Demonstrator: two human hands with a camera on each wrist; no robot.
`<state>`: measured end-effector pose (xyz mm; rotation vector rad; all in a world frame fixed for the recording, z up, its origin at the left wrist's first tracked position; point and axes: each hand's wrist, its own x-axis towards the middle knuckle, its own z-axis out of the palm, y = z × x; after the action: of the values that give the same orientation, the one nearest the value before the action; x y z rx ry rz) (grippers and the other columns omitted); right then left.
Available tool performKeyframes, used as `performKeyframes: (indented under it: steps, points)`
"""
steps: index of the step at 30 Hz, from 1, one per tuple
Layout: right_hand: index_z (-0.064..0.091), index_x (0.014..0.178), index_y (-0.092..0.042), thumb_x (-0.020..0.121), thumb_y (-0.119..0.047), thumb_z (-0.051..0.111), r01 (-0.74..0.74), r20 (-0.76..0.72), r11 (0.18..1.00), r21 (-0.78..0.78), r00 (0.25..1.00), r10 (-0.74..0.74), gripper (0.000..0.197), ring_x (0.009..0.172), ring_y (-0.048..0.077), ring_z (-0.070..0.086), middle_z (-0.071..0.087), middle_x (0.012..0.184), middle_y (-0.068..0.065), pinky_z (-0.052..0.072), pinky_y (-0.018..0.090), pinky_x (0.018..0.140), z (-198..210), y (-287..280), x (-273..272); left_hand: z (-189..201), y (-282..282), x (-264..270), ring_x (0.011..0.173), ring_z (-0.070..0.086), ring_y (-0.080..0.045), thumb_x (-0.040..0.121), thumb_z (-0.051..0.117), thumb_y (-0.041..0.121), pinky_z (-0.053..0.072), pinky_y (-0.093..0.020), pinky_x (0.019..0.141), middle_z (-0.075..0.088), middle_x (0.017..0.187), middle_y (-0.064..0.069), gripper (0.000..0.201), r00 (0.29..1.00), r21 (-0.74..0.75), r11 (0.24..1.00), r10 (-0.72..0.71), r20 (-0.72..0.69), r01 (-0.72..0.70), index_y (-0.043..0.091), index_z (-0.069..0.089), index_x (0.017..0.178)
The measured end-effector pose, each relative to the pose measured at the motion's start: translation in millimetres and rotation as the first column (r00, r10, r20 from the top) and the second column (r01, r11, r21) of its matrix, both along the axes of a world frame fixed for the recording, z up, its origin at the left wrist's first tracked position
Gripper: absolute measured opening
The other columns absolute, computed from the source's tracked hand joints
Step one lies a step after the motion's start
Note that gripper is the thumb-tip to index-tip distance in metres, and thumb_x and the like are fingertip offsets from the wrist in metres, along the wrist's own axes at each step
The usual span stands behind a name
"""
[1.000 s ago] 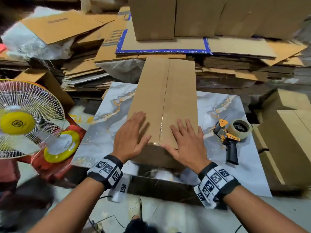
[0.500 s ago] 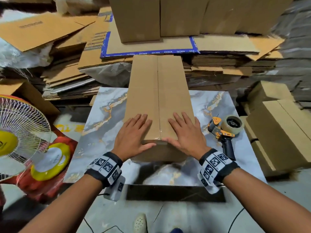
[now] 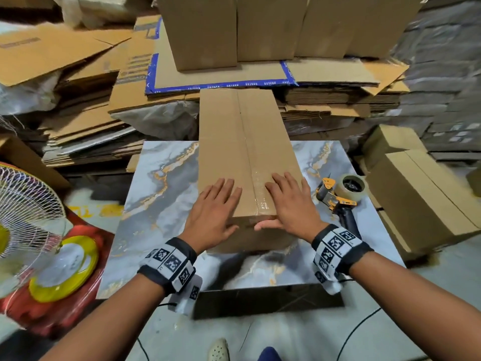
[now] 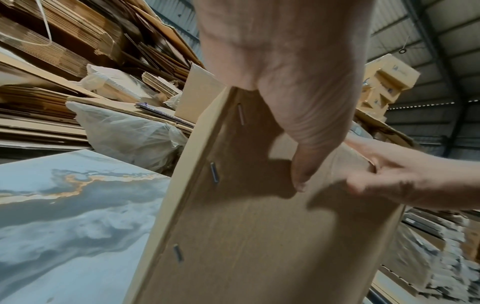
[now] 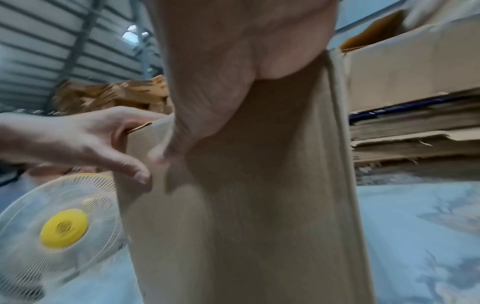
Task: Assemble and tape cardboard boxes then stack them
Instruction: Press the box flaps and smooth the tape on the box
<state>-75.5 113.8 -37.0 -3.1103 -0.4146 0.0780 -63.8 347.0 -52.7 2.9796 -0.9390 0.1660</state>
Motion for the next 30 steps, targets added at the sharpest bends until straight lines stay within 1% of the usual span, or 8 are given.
performKeyframes:
  steps: [4, 7, 12, 17, 20, 23, 26, 30]
  points:
    - [0.056, 0.135, -0.012, 0.084, -0.089, 0.006, -0.006, 0.046, 0.999, 0.037, 0.999, 0.005, 0.106, 0.138, 0.044, 0.043, 0.050, 0.148, 0.018, 0.037, 0.066, 0.106, 0, 0, -1, 1, -1, -1, 0.155, 0.011, -0.034, 0.089, 0.065, 0.054, 0.011, -0.045, 0.124, 0.011, 0.168, -0.014, 0.096, 1.000, 0.010, 1.000, 0.002, -0.031, -0.002, 0.015, 0.015, 0.161]
    - [0.055, 0.136, -0.010, 0.077, -0.092, 0.014, -0.023, 0.028, 1.000, -0.005, 0.999, 0.023, 0.110, 0.137, 0.048, 0.043, 0.049, 0.147, 0.021, 0.036, 0.068, 0.105, -2, 3, 1, 0, 1, 0, 0.155, 0.012, -0.035, 0.090, 0.065, 0.054, 0.013, -0.046, 0.124, 0.013, 0.168, -0.015, 0.095, 0.999, 0.013, 1.000, -0.006, -0.033, 0.007, 0.014, 0.018, 0.161]
    - [0.039, 0.150, -0.015, 0.063, -0.099, 0.017, -0.010, 0.009, 0.999, -0.039, 1.000, 0.010, 0.123, 0.150, 0.043, 0.023, 0.030, 0.161, 0.016, 0.023, 0.065, 0.116, 1, -2, -1, 1, 0, -1, 0.153, 0.021, -0.037, 0.085, 0.071, 0.054, 0.021, -0.049, 0.122, 0.023, 0.165, -0.016, 0.094, 1.000, 0.010, 1.000, -0.020, -0.020, 0.020, 0.012, 0.029, 0.158]
    - [0.043, 0.147, -0.025, 0.085, -0.086, 0.010, 0.051, 0.105, 0.996, 0.071, 0.993, -0.058, 0.093, 0.152, 0.032, 0.022, 0.032, 0.161, 0.006, 0.017, 0.062, 0.118, -2, -1, -7, 5, 1, -4, 0.150, 0.029, -0.037, 0.082, 0.068, 0.057, 0.027, -0.050, 0.120, 0.031, 0.163, -0.016, 0.092, 1.000, -0.004, 1.000, -0.003, -0.011, 0.003, 0.013, 0.034, 0.156]
    - [0.053, 0.138, -0.027, 0.091, -0.073, 0.021, 0.269, 0.193, 0.951, 0.151, 0.936, -0.295, 0.074, 0.148, 0.036, 0.029, 0.040, 0.156, 0.011, 0.017, 0.067, 0.114, -8, 11, -13, 8, -1, -4, 0.144, 0.039, -0.038, 0.087, 0.049, 0.066, 0.034, -0.052, 0.116, 0.041, 0.157, -0.016, 0.084, 1.000, -0.058, 0.998, 0.007, -0.015, -0.008, 0.011, 0.044, 0.151]
    - [0.051, 0.139, -0.027, 0.087, -0.072, 0.026, 0.464, 0.144, 0.853, 0.238, 0.852, -0.504, 0.074, 0.144, 0.042, 0.029, 0.034, 0.158, 0.015, 0.026, 0.062, 0.112, -12, 19, -18, 9, -3, -4, 0.143, 0.041, -0.037, 0.090, 0.028, 0.080, 0.034, -0.052, 0.115, 0.045, 0.154, -0.014, 0.090, 0.999, -0.128, 0.991, 0.025, -0.034, -0.030, 0.013, 0.049, 0.148]
    - [0.051, 0.140, -0.023, 0.090, -0.066, 0.031, 0.459, 0.058, 0.807, 0.370, 0.856, -0.514, 0.069, 0.134, 0.038, 0.042, 0.035, 0.156, 0.012, 0.044, 0.049, 0.102, -12, 12, -21, 9, -4, -5, 0.144, 0.038, -0.035, 0.091, 0.013, 0.083, 0.030, -0.051, 0.117, 0.045, 0.154, -0.012, 0.095, 0.997, -0.173, 0.983, 0.042, -0.060, -0.052, 0.016, 0.048, 0.148]
    - [0.055, 0.138, -0.017, 0.102, -0.039, 0.053, 0.359, 0.021, 0.708, 0.608, 0.885, -0.466, 0.042, 0.136, 0.022, 0.047, 0.039, 0.158, 0.000, 0.046, 0.038, 0.099, -13, -24, -28, 26, -19, -2, 0.132, 0.045, -0.030, 0.089, 0.000, 0.081, 0.034, -0.045, 0.110, 0.055, 0.138, -0.008, 0.096, 0.986, -0.223, 0.967, 0.095, -0.134, -0.123, 0.020, 0.054, 0.139]
